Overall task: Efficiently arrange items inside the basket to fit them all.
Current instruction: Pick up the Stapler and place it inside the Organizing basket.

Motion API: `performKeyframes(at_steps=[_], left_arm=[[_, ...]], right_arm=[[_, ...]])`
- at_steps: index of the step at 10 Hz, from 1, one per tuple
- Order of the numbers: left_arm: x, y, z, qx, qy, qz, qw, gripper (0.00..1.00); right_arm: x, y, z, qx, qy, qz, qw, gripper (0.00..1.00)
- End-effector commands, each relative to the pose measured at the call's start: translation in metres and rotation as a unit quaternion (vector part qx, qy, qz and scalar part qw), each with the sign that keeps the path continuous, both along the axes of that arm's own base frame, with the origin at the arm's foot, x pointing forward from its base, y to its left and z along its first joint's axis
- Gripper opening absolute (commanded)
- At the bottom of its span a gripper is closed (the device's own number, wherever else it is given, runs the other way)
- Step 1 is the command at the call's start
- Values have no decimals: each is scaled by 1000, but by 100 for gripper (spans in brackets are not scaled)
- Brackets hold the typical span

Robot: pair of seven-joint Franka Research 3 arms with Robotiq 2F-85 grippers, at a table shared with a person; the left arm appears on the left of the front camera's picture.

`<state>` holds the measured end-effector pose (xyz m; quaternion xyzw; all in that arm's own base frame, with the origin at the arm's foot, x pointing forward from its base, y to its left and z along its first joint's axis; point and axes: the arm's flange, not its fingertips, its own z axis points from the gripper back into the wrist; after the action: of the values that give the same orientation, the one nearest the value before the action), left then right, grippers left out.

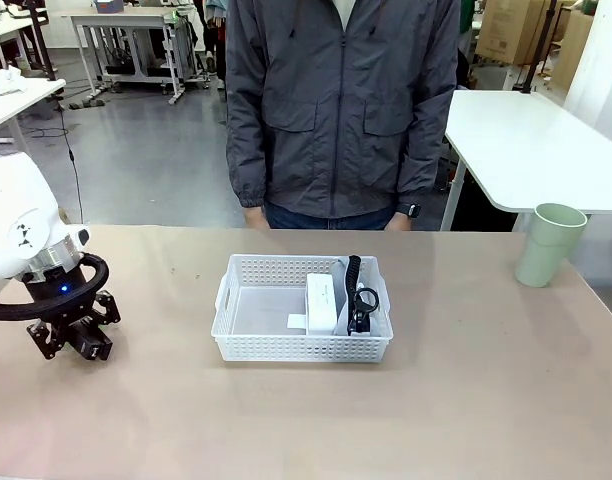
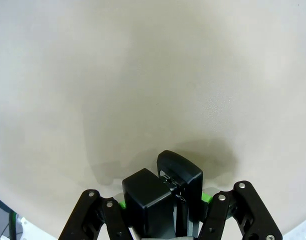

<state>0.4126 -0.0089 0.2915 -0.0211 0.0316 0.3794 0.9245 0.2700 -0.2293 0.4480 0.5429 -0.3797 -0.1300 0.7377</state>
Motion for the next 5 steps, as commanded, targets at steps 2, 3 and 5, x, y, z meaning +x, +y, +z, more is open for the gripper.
performKeyframes(at_steps=[2, 3, 5], left_arm=[[-54, 2, -9, 0, 10, 8, 1000, 0], [-53, 2, -9, -1, 12, 6, 1000, 0], [-55, 2, -8, -7, 10, 4, 1000, 0]], right_arm=[[0, 0, 1, 3, -8, -1, 1000, 100], [0, 0, 1, 3, -8, -1, 1000, 100], [0, 0, 1, 3, -8, -1, 1000, 100]])
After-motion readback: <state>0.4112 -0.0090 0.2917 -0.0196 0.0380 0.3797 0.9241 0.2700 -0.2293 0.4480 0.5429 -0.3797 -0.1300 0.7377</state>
